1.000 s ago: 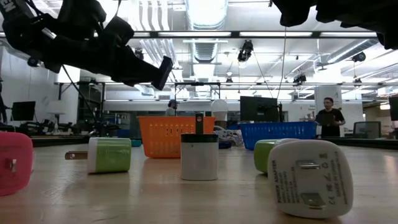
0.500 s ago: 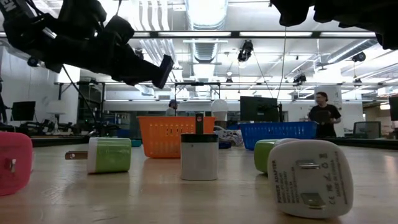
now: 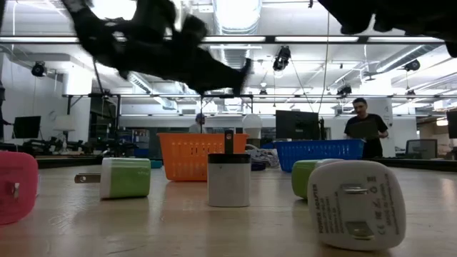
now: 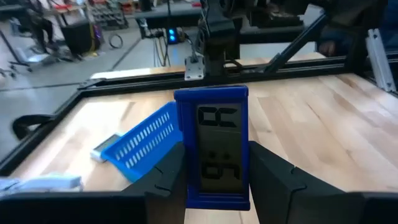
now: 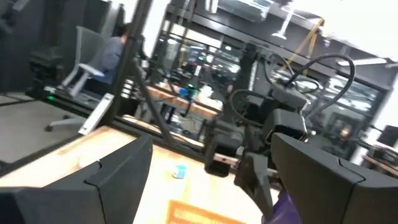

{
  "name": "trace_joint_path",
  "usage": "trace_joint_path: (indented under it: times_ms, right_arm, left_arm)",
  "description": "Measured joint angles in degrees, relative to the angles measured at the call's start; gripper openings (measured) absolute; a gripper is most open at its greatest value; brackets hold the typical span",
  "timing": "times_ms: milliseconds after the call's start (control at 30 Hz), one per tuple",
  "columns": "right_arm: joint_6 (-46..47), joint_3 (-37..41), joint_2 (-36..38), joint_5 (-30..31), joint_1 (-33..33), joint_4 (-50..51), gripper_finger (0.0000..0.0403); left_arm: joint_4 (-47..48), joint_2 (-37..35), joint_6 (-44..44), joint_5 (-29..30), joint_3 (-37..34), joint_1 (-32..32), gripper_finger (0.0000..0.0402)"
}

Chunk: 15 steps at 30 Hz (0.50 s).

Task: Pick & Place Office items
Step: Put the left blue digital timer into the blue bin

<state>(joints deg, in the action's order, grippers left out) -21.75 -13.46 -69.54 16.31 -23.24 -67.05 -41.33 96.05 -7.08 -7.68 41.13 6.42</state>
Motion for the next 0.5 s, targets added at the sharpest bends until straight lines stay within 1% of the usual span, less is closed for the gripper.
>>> trace_joint_path:
  times_ms: [100, 233, 500]
  right_arm:
    - [0.4, 2.3, 3.6, 1.0, 0.0, 0.3, 0.0326]
    - [0.9, 4.8, 7.3, 2.7, 0.0, 0.7, 0.0326]
    - [0.3, 7.1, 11.0, 4.9, -0.1, 0.8, 0.0326]
  left_arm:
    - [5.4, 4.6, 0.0, -1.9, 6.7, 1.8, 0.0127]
    - [11.2, 8.8, 0.0, -4.0, 14.6, 3.7, 0.0127]
    - [23.2, 15.7, -1.7, -6.3, 28.2, 5.4, 0.0127]
